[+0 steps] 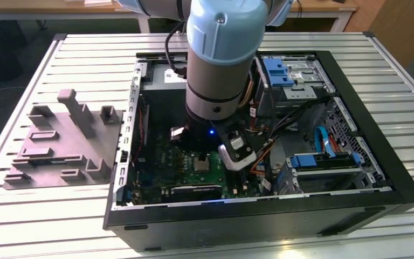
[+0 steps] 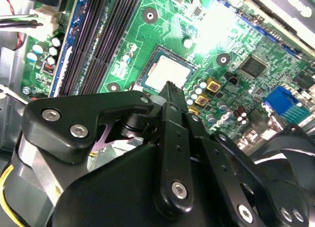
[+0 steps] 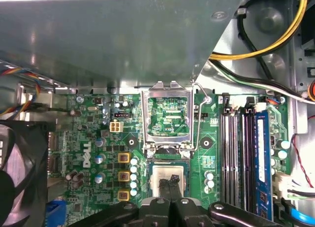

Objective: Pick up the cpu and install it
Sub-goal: 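Close the cpu cover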

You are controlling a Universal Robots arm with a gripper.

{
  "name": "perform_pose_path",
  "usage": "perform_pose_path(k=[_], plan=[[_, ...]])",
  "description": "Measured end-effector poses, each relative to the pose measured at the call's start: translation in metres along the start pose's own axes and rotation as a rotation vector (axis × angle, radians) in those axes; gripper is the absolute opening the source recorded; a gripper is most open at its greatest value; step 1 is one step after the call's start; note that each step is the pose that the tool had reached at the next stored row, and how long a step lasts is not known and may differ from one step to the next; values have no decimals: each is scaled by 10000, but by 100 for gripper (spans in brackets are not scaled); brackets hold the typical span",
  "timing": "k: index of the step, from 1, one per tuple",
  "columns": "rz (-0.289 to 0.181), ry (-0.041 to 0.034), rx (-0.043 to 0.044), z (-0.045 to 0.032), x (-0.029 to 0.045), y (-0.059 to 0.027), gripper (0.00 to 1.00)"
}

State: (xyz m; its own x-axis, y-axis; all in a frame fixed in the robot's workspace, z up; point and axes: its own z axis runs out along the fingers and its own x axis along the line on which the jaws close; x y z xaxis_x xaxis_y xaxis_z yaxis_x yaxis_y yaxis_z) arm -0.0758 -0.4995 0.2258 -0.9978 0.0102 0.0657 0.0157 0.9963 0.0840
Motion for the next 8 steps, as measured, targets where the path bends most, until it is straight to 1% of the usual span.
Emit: perform_pose_path(k=[3,7,8], plan=[[0,0,2,-136,9,17,11],[0,0,1,-266,18,39,11],[0,-1,1,-278,19,43,11]])
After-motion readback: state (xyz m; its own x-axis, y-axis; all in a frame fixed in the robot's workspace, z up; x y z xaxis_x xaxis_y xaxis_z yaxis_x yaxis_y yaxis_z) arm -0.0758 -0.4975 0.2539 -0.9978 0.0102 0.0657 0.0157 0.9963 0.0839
